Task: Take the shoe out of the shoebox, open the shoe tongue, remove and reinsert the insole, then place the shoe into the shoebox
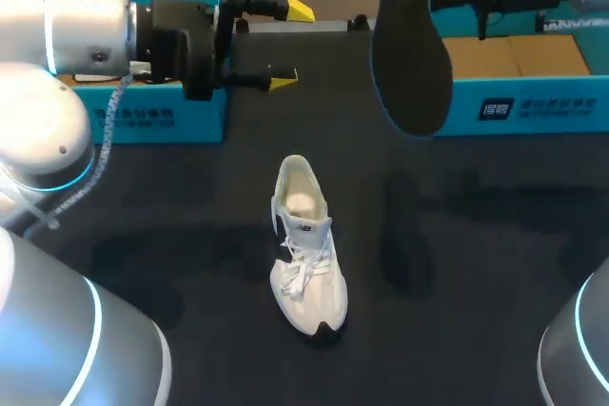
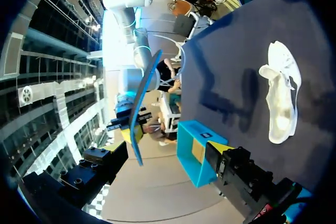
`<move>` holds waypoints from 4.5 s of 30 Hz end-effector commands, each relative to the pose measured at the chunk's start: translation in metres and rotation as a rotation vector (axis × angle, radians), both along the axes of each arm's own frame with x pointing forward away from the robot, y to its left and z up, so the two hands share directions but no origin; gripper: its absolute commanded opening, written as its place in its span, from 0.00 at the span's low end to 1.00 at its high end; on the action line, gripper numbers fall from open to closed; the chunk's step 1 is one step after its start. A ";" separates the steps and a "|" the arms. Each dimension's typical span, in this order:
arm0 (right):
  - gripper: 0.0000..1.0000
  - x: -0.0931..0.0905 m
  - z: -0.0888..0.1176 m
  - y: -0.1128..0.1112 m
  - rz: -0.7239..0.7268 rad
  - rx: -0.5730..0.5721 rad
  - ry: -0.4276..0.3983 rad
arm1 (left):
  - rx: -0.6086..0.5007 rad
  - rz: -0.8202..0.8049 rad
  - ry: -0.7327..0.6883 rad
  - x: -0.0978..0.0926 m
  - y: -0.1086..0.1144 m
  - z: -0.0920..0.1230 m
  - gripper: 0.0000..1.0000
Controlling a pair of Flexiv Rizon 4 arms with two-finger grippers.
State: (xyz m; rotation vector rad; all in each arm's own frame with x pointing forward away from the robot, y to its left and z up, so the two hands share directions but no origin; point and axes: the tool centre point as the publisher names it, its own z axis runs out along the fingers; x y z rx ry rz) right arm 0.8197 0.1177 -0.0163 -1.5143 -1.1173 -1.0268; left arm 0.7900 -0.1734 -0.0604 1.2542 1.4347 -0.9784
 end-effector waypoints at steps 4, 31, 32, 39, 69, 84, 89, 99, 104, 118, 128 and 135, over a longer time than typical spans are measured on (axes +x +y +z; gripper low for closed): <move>0.00 0.025 -0.004 0.025 0.001 0.006 0.042 | -0.077 -0.018 -0.021 0.002 -0.008 0.000 1.00; 0.00 0.025 -0.027 0.061 -0.001 0.097 0.193 | -0.182 -0.099 -0.067 -0.011 -0.049 0.015 0.40; 0.00 0.025 -0.027 0.061 -0.001 0.097 0.194 | -0.183 -0.099 -0.067 -0.011 -0.049 0.015 0.39; 0.00 0.025 -0.028 0.064 -0.005 0.103 0.196 | -0.193 -0.102 -0.065 -0.011 -0.051 0.013 0.05; 1.00 -0.027 -0.042 0.015 -0.030 0.077 -0.189 | -0.189 -0.170 -0.010 -0.009 -0.031 0.016 0.00; 1.00 -0.028 -0.045 0.012 -0.020 0.087 -0.185 | -0.160 -0.189 -0.003 -0.014 -0.012 0.016 0.00; 1.00 -0.038 -0.054 -0.008 -0.026 0.128 -0.193 | -0.164 -0.190 -0.004 -0.017 -0.011 0.014 0.00; 1.00 -0.041 -0.054 -0.037 -0.011 0.100 -0.232 | -0.167 -0.220 0.005 -0.022 -0.015 0.012 0.00; 1.00 -0.041 -0.051 -0.047 -0.012 0.090 -0.243 | -0.167 -0.220 0.005 -0.022 -0.015 0.012 0.00; 1.00 -0.041 -0.050 -0.052 -0.020 0.083 -0.243 | -0.139 -0.221 0.237 -0.029 -0.016 0.012 0.00; 1.00 -0.041 -0.050 -0.052 -0.020 0.083 -0.243 | -0.171 -0.161 0.805 -0.036 -0.015 0.015 0.00; 1.00 -0.041 -0.050 -0.052 -0.020 0.083 -0.243 | -0.172 -0.089 1.283 -0.048 -0.020 -0.002 0.00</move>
